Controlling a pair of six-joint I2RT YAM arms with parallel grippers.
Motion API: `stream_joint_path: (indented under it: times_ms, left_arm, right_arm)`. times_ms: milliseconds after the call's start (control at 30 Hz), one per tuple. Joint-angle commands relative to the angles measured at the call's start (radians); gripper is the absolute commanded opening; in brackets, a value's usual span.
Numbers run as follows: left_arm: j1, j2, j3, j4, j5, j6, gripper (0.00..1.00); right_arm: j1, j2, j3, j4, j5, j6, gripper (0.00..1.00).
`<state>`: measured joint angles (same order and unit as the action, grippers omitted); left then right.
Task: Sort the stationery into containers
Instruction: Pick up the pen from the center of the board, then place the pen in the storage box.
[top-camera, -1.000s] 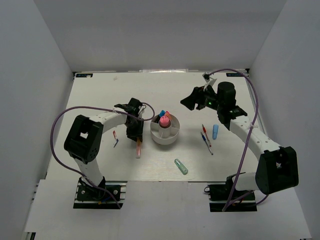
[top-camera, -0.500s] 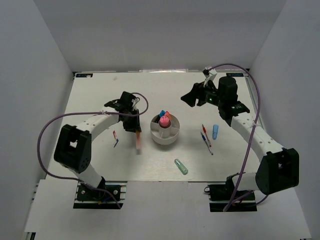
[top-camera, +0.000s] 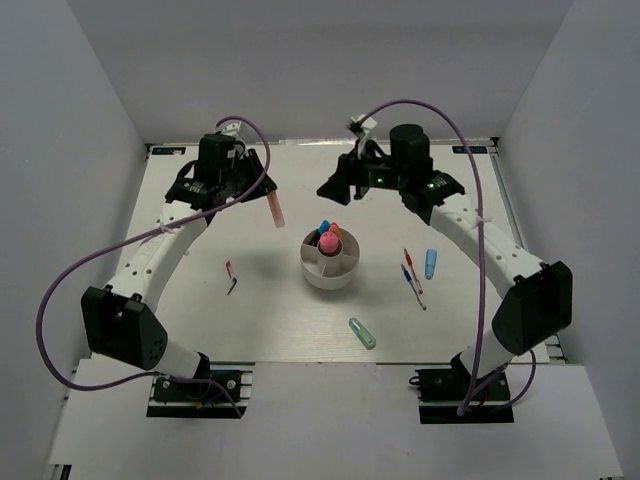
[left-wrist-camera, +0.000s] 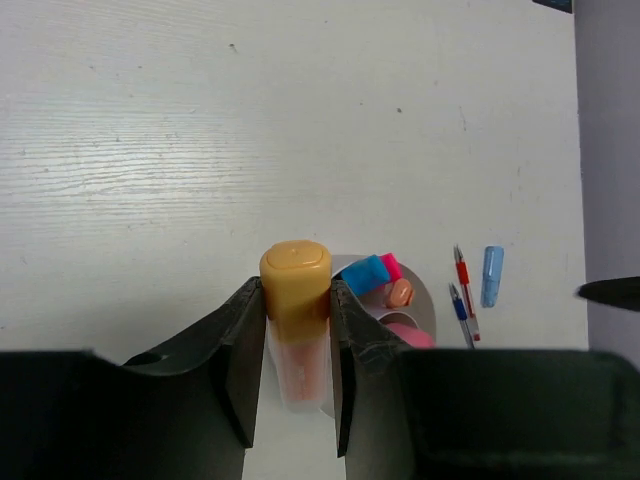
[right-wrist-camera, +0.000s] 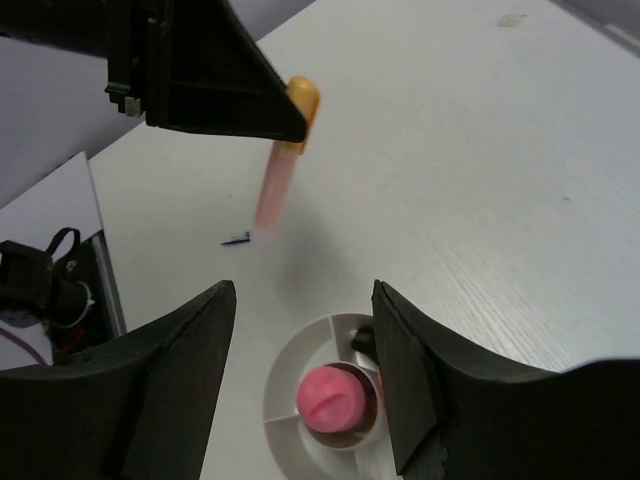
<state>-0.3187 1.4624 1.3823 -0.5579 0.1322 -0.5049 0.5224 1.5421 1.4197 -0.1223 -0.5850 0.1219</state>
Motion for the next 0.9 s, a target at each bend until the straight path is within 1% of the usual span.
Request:
stream_joint_path:
  times_ms: [0, 33, 133, 233, 433, 600, 700, 733, 767, 867]
  left_arm:
    - [0.001, -0.05, 0.014, 0.007, 0.056, -0.007, 0.06]
    - [0.001, -0.057, 0.011, 0.01, 0.067, -0.014, 0.06]
    - [0.001, -0.069, 0.003, 0.032, 0.104, -0.04, 0.05]
    - [0.001, -0.07, 0.017, 0.035, 0.116, -0.043, 0.05]
    - [-0.008, -0.077, 0.014, 0.049, 0.155, -0.057, 0.05]
    - [-0.008, -0.091, -0.008, 0.053, 0.167, -0.061, 0.05]
    - [-0.017, -0.094, -0.015, 0.056, 0.176, -0.058, 0.05]
    - [-0.017, -0.096, -0.019, 0.059, 0.184, -0.057, 0.05]
    - [-0.017, -0.093, -0.017, 0.058, 0.185, -0.054, 0.05]
    - [-0.017, -0.093, -0.015, 0.055, 0.185, -0.043, 0.05]
  right_arm:
    - [0.057, 0.026, 0.055, 0.001, -0.015, 0.018, 0.62]
    - [0.094, 0.038, 0.047, 0.028, -0.003, 0.033, 0.62]
    - [0.143, 0.073, 0.038, 0.05, 0.02, 0.09, 0.63]
    - [0.171, 0.101, 0.047, 0.061, 0.046, 0.127, 0.64]
    - [0.179, 0.171, 0.108, 0.056, 0.08, 0.196, 0.66]
    - [0.172, 0.2, 0.13, 0.07, 0.07, 0.243, 0.61]
    - [0.174, 0.222, 0.151, 0.072, 0.067, 0.245, 0.52]
    - [0.176, 0.225, 0.162, 0.07, 0.067, 0.246, 0.51]
    - [0.174, 0.236, 0.166, 0.069, 0.065, 0.246, 0.46]
    - [0.176, 0.248, 0.186, 0.069, 0.057, 0.246, 0.4]
